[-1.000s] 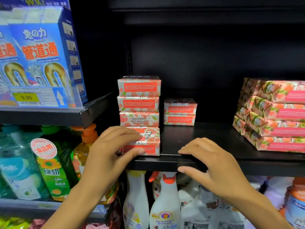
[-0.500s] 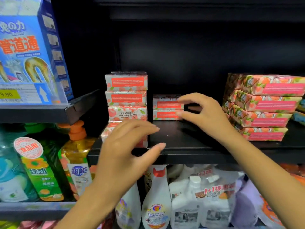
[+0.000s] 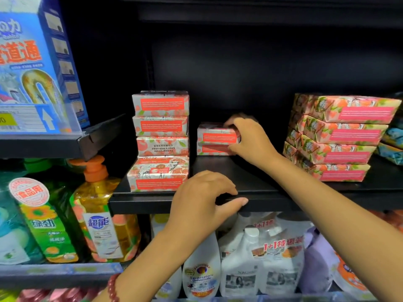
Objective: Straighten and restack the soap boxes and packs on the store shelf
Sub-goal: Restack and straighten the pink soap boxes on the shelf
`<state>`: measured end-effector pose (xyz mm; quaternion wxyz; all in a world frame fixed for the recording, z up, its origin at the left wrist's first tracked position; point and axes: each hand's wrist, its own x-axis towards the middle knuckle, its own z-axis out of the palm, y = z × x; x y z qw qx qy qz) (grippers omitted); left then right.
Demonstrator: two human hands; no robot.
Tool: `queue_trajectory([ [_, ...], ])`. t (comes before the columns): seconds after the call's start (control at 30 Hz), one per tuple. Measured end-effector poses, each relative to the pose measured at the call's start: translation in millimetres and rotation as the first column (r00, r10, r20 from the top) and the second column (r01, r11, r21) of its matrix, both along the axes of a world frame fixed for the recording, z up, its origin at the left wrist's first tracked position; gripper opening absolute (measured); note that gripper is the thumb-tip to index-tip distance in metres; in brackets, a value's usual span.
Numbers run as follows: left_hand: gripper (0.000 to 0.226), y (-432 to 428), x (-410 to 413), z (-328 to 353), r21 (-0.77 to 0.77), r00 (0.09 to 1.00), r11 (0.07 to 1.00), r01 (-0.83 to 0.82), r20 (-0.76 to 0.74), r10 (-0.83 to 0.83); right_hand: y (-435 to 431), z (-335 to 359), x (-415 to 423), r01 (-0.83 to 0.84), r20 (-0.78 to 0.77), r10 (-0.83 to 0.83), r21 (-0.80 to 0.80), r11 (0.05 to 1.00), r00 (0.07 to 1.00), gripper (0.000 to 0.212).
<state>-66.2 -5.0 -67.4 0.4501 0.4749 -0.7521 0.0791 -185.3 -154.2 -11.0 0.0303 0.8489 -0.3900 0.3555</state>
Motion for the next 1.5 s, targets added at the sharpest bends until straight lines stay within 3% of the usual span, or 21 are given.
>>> queue_trajectory([
  [0.1,0.020,1,1,0,0.006,1.000,1.000,0.006,0.019,-0.006,18,0,-14,-0.024,-0.036,0.021,-0.062,0.998,0.999,0.045],
  [0.17,0.021,3,2,-1,0.020,1.000,1.000,0.016,-0.004,-0.016,35,-2,-27,-0.079,0.034,0.082,-0.091,0.993,0.996,0.041],
  [0.23,0.022,6,3,1,0.051,0.984,0.996,0.071,-0.166,-0.061,54,-6,-40,-0.127,0.120,0.147,-0.162,0.979,0.982,0.036],
  [0.3,0.024,12,4,7,0.095,0.884,0.975,0.202,-0.447,-0.139,72,-12,-49,-0.131,0.162,0.182,-0.282,0.950,0.970,0.033],
  [0.4,0.030,18,7,26,0.152,0.624,0.886,0.439,-0.761,-0.179,93,-16,-56,-0.123,0.213,0.240,-0.450,0.885,0.947,0.036],
  [0.5,0.042,23,12,45,0.190,0.456,0.771,0.607,-0.878,-0.143,107,-14,-56,-0.185,0.118,0.310,-0.587,0.788,0.943,0.028],
  [0.57,0.031,24,15,51,0.169,0.414,0.757,0.631,-0.899,-0.144,111,-10,-53,-0.242,0.015,0.328,-0.641,0.729,0.945,0.024],
  [0.67,0.026,28,20,49,0.133,0.458,0.796,0.591,-0.867,-0.195,117,-6,-51,-0.349,-0.010,0.400,-0.507,0.788,0.916,0.045],
  [0.77,0.031,31,26,43,0.106,0.608,0.863,0.493,-0.752,-0.255,127,-2,-52,-0.380,0.225,0.416,-0.187,0.906,0.881,0.084],
  [0.87,0.038,32,30,39,0.074,0.683,0.884,0.461,-0.665,-0.301,130,1,-49,-0.372,0.310,0.351,0.010,0.928,0.884,0.083],
  [1.0,0.047,30,31,38,0.037,0.740,0.907,0.420,-0.592,-0.319,130,-1,-44,-0.312,0.217,0.324,-0.089,0.946,0.921,0.048],
  [1.1,0.058,32,35,40,0.059,0.723,0.890,0.453,-0.609,-0.328,131,-7,-41,-0.270,0.209,0.331,-0.272,0.924,0.920,0.028],
  [1.2,0.059,33,35,44,0.128,0.714,0.883,0.451,-0.646,-0.271,130,-11,-39,-0.215,0.158,0.315,-0.453,0.865,0.936,0.022],
  [1.3,0.056,35,34,44,0.135,0.742,0.901,0.413,-0.623,-0.246,126,-14,-37,-0.230,0.104,0.317,-0.488,0.842,0.943,0.027],
  [1.4,0.062,38,36,41,0.070,0.803,0.938,0.339,-0.541,-0.250,124,-14,-43,-0.280,0.071,0.316,-0.311,0.908,0.946,0.052],
  [1.47,0.062,41,38,39,0.001,0.872,0.964,0.265,-0.427,-0.239,126,-10,-47,-0.328,0.181,0.332,-0.053,0.943,0.926,0.082],
  [1.5,0.061,41,39,38,-0.034,0.901,0.973,0.229,-0.372,-0.225,127,-8,-48,-0.385,0.292,0.344,0.098,0.918,0.893,0.094],
])
